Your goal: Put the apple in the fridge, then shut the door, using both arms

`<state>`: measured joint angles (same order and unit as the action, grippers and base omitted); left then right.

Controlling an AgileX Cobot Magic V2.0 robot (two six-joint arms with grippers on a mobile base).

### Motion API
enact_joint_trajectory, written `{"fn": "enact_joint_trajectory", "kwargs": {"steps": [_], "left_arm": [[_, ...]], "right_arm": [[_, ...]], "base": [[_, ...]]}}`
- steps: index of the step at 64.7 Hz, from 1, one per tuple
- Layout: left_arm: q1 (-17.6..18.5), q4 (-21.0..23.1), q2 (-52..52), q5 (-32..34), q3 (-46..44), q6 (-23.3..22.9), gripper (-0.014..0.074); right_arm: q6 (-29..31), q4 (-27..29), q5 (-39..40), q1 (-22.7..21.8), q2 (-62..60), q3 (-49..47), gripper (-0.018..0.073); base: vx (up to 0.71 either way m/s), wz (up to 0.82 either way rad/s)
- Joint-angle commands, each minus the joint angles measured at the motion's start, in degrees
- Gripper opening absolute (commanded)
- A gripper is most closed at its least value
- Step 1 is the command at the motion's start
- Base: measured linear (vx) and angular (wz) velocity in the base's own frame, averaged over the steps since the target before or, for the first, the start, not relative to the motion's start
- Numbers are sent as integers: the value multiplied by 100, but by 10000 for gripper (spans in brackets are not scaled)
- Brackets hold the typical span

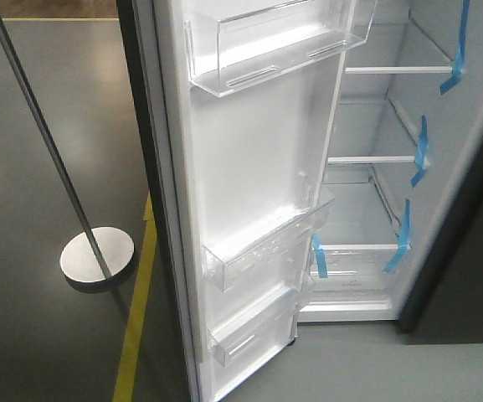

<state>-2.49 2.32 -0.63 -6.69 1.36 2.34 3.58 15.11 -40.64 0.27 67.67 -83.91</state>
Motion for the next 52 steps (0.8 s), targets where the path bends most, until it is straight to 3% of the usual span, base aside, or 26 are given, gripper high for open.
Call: {"fn": "enact_joint_trajectory", "kwargs": {"steps": [1,52], "left_arm": [[18,51,-84,428,-95,-16,-6],[18,51,-84,428,-95,-16,-6]], "right_arm": [[44,50,478,-22,-117,-203,60],[44,50,478,-22,-117,-203,60]], "base": [[8,-2],[6,-2]]}}
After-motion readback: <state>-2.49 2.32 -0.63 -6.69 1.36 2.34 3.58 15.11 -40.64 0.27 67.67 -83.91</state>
